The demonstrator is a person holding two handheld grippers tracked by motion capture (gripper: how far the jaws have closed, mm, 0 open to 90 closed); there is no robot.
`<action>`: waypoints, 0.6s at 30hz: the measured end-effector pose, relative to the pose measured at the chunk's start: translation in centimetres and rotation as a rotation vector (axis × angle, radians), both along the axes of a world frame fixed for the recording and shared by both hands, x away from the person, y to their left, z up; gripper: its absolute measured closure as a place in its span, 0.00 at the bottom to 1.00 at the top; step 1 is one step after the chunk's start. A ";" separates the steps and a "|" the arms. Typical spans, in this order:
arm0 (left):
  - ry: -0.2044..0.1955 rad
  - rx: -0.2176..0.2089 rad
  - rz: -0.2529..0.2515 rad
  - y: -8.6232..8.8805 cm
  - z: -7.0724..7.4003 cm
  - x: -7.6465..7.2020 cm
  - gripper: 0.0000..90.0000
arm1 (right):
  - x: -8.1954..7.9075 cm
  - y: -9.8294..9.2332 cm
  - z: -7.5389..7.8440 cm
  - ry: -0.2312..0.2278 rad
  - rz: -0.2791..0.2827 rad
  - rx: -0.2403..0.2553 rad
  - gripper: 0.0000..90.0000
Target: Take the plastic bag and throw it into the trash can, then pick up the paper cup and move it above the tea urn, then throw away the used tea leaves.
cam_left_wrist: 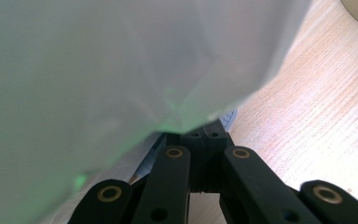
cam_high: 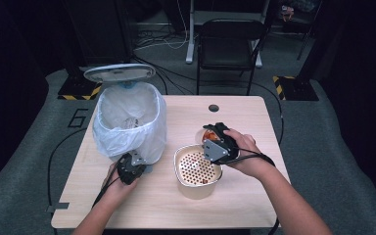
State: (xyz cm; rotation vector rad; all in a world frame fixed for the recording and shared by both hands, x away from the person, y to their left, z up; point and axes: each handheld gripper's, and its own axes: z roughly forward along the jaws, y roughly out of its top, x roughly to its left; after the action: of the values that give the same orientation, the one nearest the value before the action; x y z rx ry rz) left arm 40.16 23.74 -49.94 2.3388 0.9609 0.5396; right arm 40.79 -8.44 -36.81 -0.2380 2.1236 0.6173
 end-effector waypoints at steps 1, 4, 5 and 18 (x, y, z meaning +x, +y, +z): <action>-0.006 -0.005 0.002 0.0 -0.1 0.0 1.00 | -0.1 0.1 0.0 -0.003 0.004 -0.002 0.39; 0.007 0.001 -0.003 0.0 0.1 0.0 1.00 | -0.4 0.3 0.0 -0.041 0.009 -0.027 0.39; 0.005 0.004 -0.002 0.0 0.1 0.0 1.00 | -0.5 0.3 0.0 -0.051 0.008 -0.035 0.39; -0.006 0.000 0.006 -0.1 0.0 0.0 1.00 | -1.6 1.5 -0.9 -0.220 0.046 -0.232 0.39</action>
State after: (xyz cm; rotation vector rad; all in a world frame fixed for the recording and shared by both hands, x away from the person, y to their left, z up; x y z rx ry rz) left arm 40.12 23.67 -49.99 2.3337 0.9659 0.5490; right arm 39.20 -6.92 -37.67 -0.4637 1.9778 0.3520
